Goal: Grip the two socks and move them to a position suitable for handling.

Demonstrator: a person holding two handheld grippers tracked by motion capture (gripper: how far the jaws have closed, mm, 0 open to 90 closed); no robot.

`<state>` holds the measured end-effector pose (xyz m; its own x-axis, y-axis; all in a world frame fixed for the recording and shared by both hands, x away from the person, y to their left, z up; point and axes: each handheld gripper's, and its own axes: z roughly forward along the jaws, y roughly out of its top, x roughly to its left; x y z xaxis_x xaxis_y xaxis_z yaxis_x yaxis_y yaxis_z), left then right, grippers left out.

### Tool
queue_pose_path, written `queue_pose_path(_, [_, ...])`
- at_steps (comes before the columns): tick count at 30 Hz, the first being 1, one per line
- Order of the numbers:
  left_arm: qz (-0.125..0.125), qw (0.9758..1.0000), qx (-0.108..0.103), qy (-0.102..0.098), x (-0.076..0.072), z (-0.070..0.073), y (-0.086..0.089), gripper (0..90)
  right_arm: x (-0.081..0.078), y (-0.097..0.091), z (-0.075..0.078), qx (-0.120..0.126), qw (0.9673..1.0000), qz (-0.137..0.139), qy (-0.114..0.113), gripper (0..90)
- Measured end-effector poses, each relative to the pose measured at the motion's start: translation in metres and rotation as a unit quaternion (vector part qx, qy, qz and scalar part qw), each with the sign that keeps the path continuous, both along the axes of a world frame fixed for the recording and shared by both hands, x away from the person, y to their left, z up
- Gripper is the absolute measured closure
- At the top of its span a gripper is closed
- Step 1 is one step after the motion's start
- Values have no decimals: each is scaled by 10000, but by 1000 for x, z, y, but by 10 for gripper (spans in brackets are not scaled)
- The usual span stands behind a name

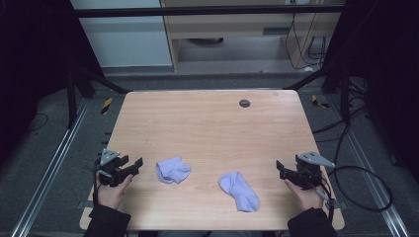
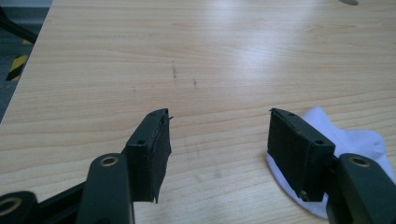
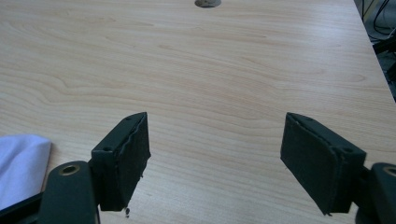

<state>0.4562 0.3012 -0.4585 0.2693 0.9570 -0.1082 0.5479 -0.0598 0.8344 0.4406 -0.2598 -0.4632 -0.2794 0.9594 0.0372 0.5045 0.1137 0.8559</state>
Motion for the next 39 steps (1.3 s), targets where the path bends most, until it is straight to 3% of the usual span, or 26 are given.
queue_pose_path(12, [-258,9996,-55,-53,-6,6,-20,358,-4,13,7,-24,9997,238,71,232])
queue_pose_path(16, [-351,9994,-56,-58,-8,8,-27,355,-5,18,7,-19,9990,400,195,241])
queue_pose_path(26, [-702,9975,26,-74,-14,12,-54,358,-9,37,12,-99,9968,758,221,274])
queue_pose_path(31, [-878,9961,81,-73,-16,12,-67,370,-11,45,14,-15,9953,918,301,305])
queue_pose_path(39, [-1056,9944,71,-51,-19,13,-85,407,-18,56,16,-100,9923,1165,402,391])
